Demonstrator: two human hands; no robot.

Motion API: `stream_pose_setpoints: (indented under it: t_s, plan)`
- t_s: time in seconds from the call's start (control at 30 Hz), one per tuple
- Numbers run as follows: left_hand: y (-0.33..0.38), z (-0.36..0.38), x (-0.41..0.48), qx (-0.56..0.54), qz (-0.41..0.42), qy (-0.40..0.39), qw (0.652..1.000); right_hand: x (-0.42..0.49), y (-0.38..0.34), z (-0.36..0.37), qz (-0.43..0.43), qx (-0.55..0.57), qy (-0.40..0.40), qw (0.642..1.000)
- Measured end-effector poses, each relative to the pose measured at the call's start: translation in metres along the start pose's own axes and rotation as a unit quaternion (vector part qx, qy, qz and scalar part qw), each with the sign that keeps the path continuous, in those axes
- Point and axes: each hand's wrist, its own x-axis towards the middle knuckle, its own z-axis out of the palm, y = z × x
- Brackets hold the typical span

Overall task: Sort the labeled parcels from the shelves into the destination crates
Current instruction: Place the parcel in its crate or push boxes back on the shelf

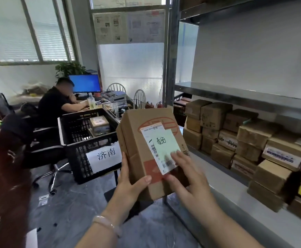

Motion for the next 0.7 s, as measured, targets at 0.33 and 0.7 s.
stream_pose_setpoints:
  t_s: [0.33,0.7]
  plan:
    - [-0.011,-0.039,0.070,0.003,-0.032,0.041,0.999,0.095,0.058,0.047,0.111,0.225,-0.037,0.967]
    - [-0.018,-0.011,0.251,0.258,0.065,0.078,0.961,0.276,0.128,0.061,0.085,0.200,-0.032,0.976]
